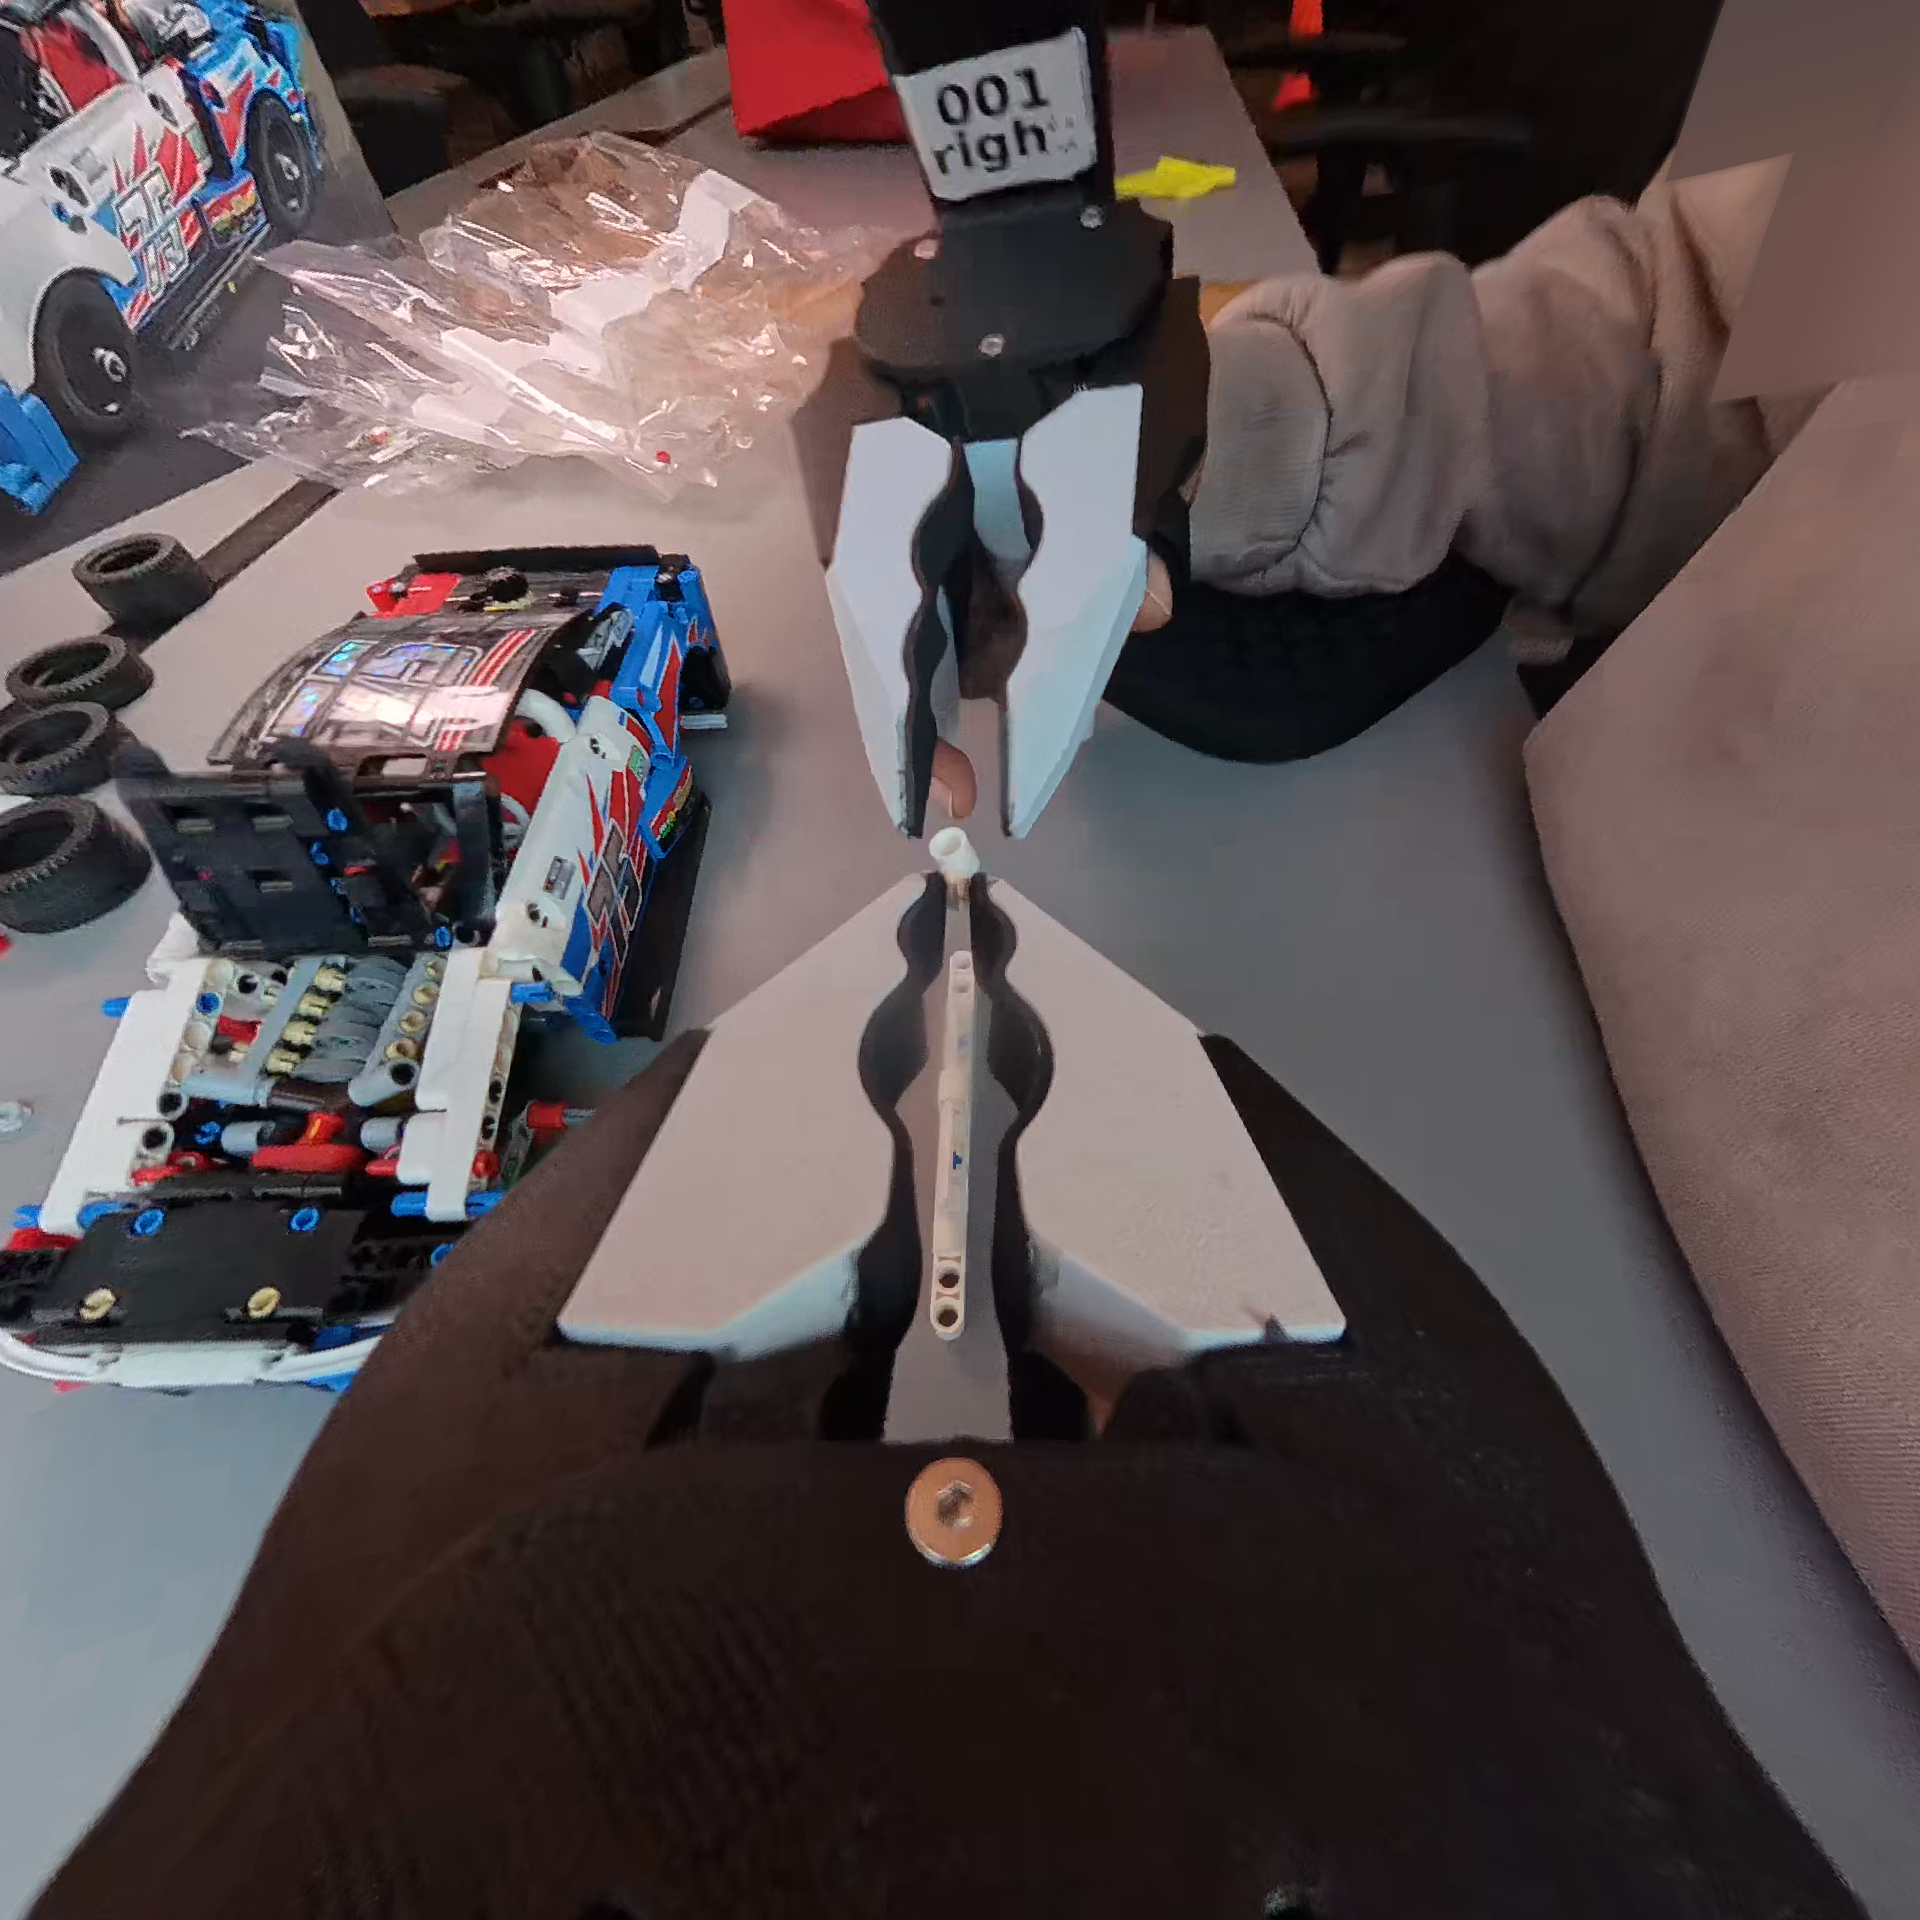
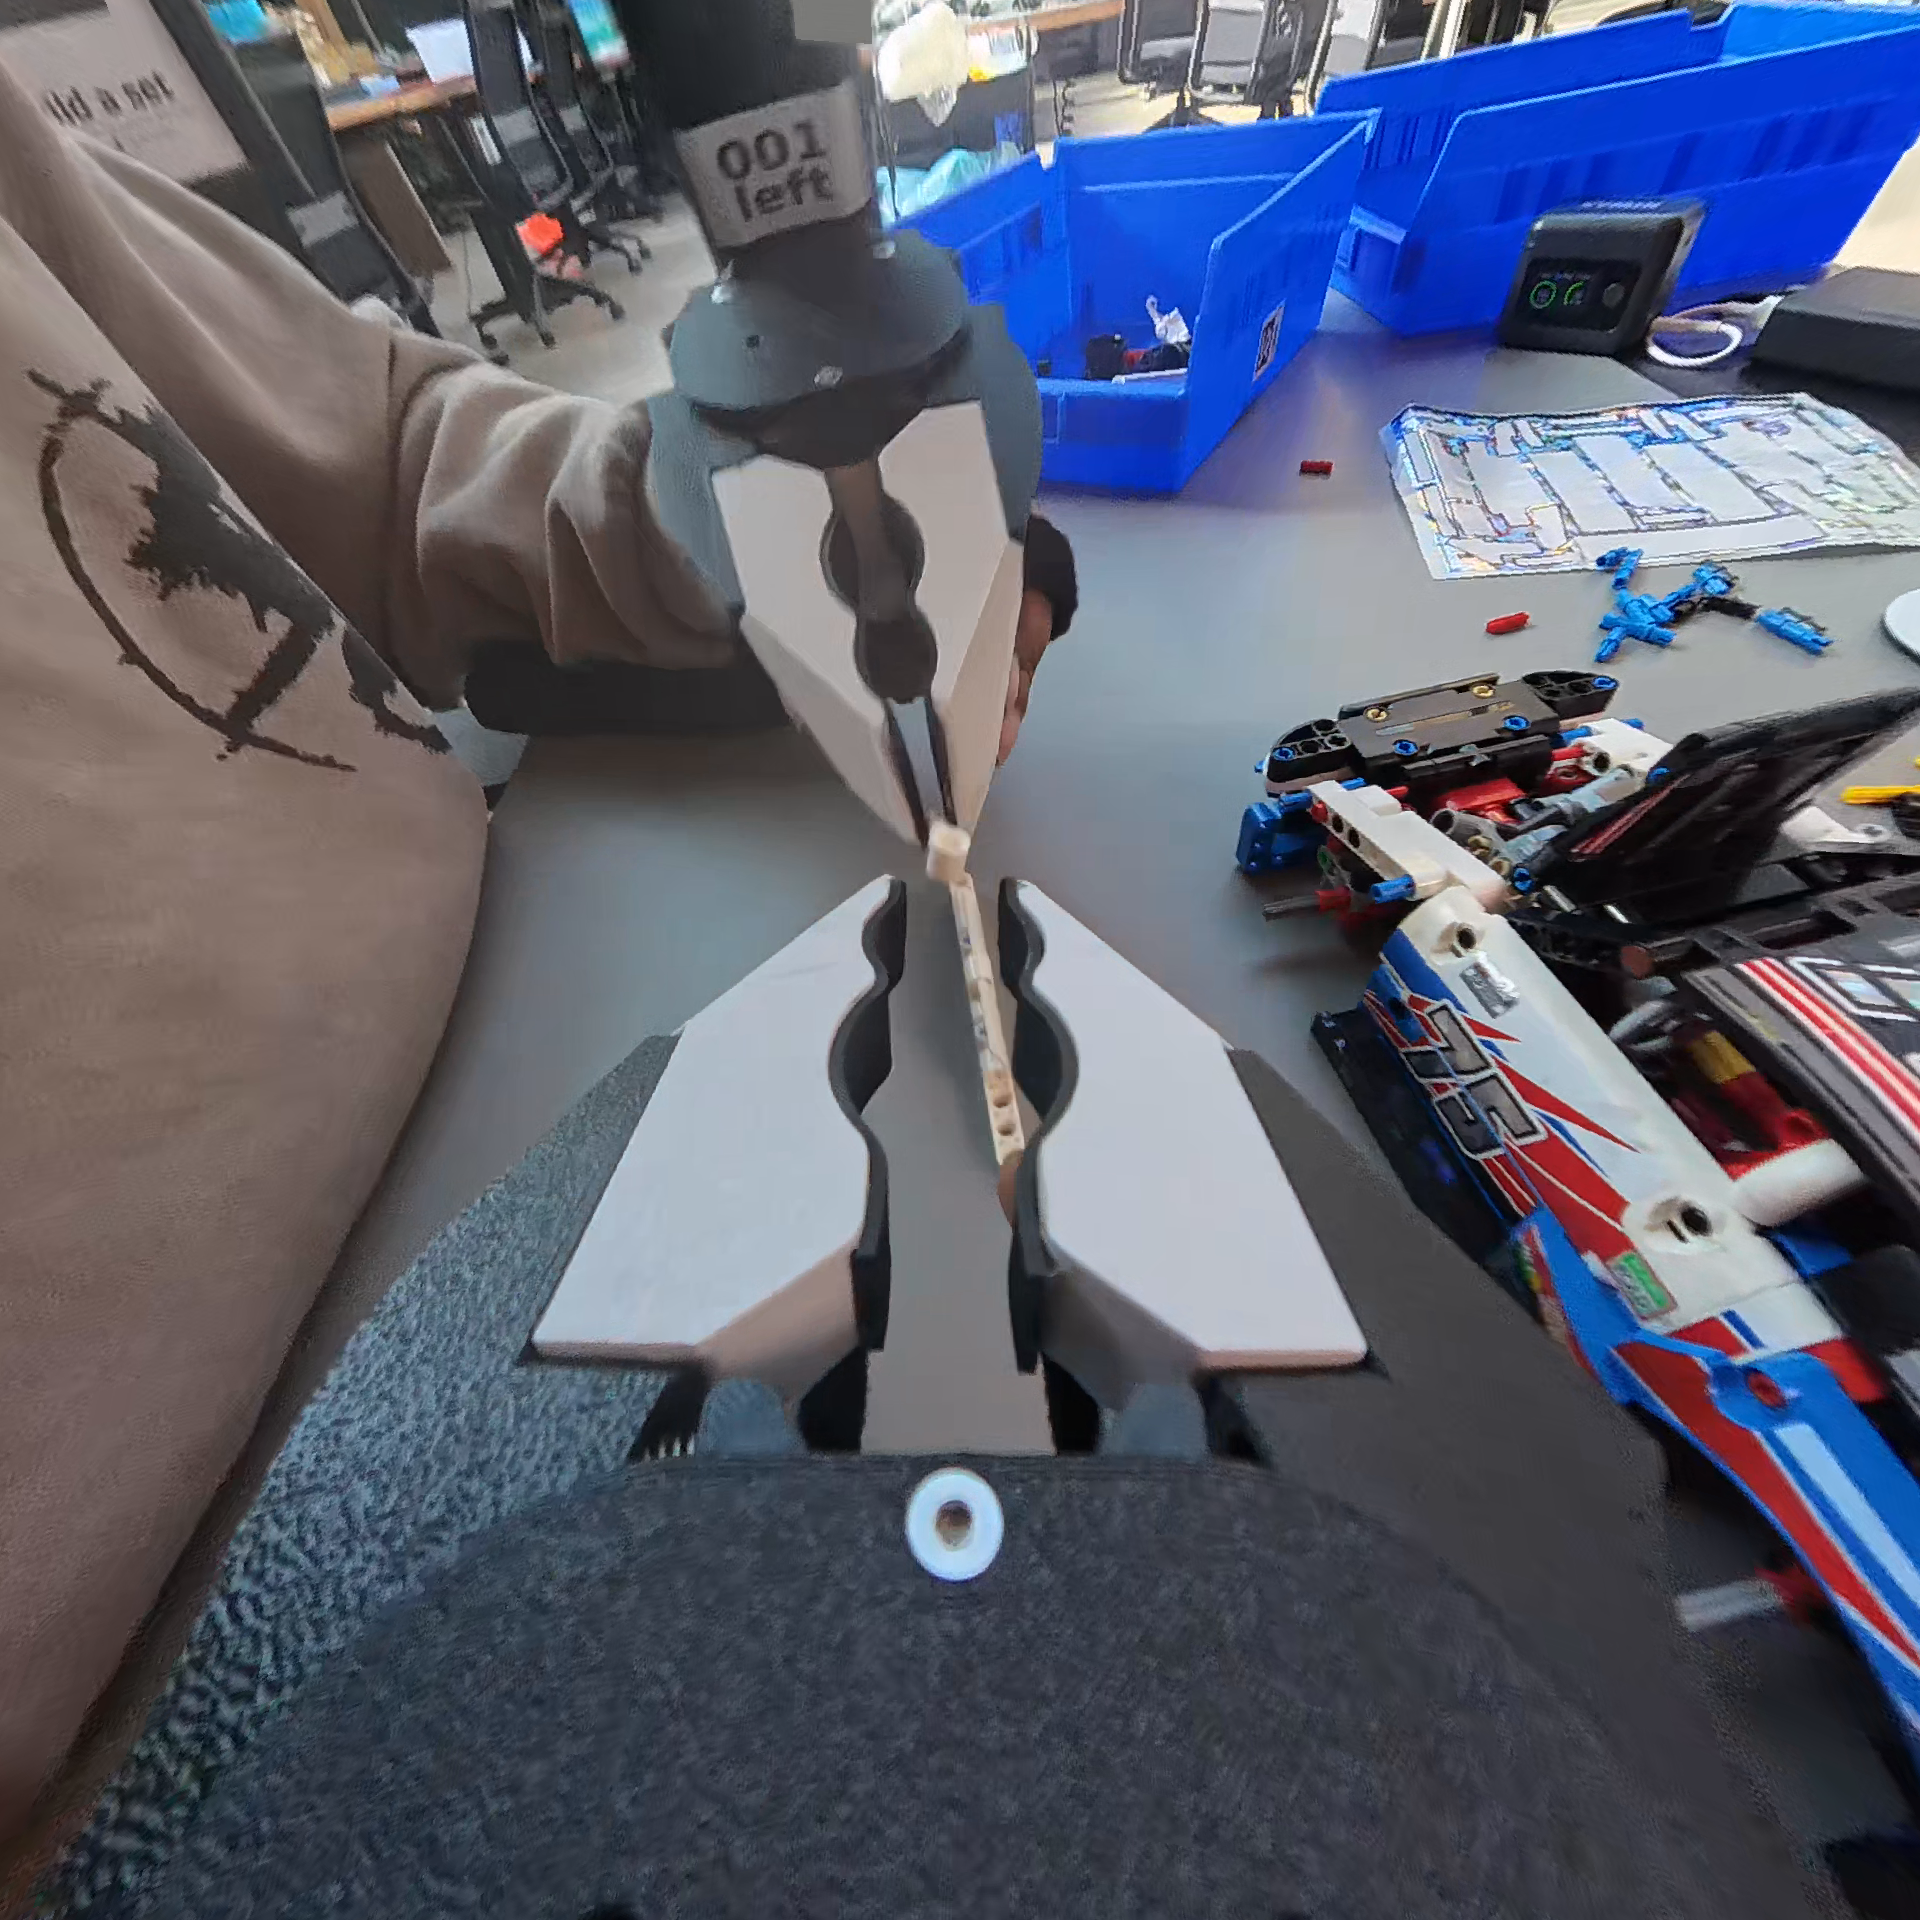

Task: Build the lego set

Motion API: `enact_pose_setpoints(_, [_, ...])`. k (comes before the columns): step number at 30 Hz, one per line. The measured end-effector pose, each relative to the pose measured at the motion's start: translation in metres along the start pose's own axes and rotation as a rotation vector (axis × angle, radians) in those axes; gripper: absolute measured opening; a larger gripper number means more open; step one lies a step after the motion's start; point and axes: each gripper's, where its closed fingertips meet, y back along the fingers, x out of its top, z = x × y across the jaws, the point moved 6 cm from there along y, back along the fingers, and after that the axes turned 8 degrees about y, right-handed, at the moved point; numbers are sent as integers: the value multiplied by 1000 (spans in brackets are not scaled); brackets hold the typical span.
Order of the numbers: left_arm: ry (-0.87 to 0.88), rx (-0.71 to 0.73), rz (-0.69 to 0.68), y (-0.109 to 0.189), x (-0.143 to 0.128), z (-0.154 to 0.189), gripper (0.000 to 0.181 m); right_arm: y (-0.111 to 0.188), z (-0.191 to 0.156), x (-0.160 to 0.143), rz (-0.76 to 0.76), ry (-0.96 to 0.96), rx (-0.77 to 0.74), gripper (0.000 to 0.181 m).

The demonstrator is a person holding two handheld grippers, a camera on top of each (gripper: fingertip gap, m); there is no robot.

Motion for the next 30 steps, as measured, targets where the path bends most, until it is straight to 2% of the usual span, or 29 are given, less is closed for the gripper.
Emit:
enact_pose_setpoints(2, [116, -22, 73, 12, 4, -14, 3, 6, 2, -8, -135, 92, -1, 17])
enact_pose_setpoints(5, [233, -10, 150, 25, 4, -35, 3, 1, 8, -31, -439, 247, -53, 18])
enact_pose_setpoints(7, [270, 7, 179, 29, 2, -43, 3, -8, 5, -42, -581, 261, -40, 18])
enact_pose_setpoints(9, [272, 24, 185, 31, 2, -44, 3, -16, -6, -46, -644, 223, -16, 17])
enact_pose_setpoints(10, [265, 33, 184, 32, 2, -44, 3, -19, -22, -46, -648, 182, 67, 17])
enact_pose_setpoints(12, [255, 43, 181, 33, 1, -45, 3, -26, -54, -34, -534, 143, 231, 16])
enact_pose_setpoints(14, [269, 35, 185, 33, 1, -46, 3, -25, -59, -24, -461, 143, 236, 16])
enact_pose_setpoints(18, [284, 27, 188, 34, 1, -48, 3, -21, -38, -16, -356, 166, 169, 18])
enact_pose_setpoints(21, [284, 31, 194, 37, 2, -50, 3, -30, -27, -16, -410, 446, 185, 36])
enact_pose_setpoints(25, [277, 54, 203, 45, 1, -58, 3, -61, -24, -13, -586, 825, 354, 62])
enact_pose_setpoints(27, [276, 48, 206, 52, 0, -60, 3, -77, -27, -13, -612, 931, 479, 66])
enact_pose_setpoints(28, [275, 51, 207, 54, -1, -61, 3, -84, -28, -15, -631, 941, 534, 60])
enact_pose_setpoints(30, [281, 62, 208, 58, -4, -63, 3, -90, -22, -16, -673, 864, 575, 29])
